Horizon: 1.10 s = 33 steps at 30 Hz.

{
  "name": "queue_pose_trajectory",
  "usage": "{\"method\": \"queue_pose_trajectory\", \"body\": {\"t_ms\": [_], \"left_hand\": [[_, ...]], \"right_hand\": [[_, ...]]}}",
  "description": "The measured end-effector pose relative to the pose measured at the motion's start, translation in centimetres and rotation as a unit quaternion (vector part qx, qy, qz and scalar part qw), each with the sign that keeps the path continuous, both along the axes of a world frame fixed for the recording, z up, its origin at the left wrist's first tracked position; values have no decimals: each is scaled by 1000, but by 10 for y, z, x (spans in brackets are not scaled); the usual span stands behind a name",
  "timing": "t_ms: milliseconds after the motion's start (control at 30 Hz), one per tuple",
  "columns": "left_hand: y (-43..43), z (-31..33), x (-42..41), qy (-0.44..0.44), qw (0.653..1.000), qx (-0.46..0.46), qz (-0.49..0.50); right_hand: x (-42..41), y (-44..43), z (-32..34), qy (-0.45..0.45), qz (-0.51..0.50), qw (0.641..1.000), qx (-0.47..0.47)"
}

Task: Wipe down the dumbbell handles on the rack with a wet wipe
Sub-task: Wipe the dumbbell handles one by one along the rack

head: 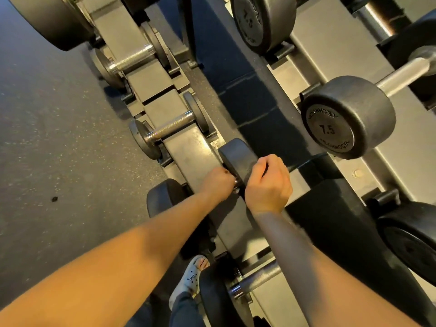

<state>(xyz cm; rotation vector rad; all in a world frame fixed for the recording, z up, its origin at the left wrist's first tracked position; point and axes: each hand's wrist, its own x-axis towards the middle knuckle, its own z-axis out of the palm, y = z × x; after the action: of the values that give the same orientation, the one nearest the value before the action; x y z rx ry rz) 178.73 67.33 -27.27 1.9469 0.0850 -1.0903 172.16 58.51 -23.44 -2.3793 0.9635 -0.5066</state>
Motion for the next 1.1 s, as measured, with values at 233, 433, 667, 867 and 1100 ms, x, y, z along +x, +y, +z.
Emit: {"method": "queue_pose_trajectory", "body": {"t_ms": [233,433,667,867,1100], "left_hand": [[26,-11,40,261,954,-36,-141],[54,7,45,6,963,73,-261],[28,12,26,19,997,-16,-72],[41,8,40,-31,974,-4,-225],[84,20,47,-220,845,81,-480]], "right_hand": [[0,-1,4,18,15,1000,19],[0,-1,-1,-6,15,1000,20],[-1,-1,-2,-8,13,1000,25],[2,-1,1,44,-2,999,29],[2,2,6,48,-19,998,24]]}}
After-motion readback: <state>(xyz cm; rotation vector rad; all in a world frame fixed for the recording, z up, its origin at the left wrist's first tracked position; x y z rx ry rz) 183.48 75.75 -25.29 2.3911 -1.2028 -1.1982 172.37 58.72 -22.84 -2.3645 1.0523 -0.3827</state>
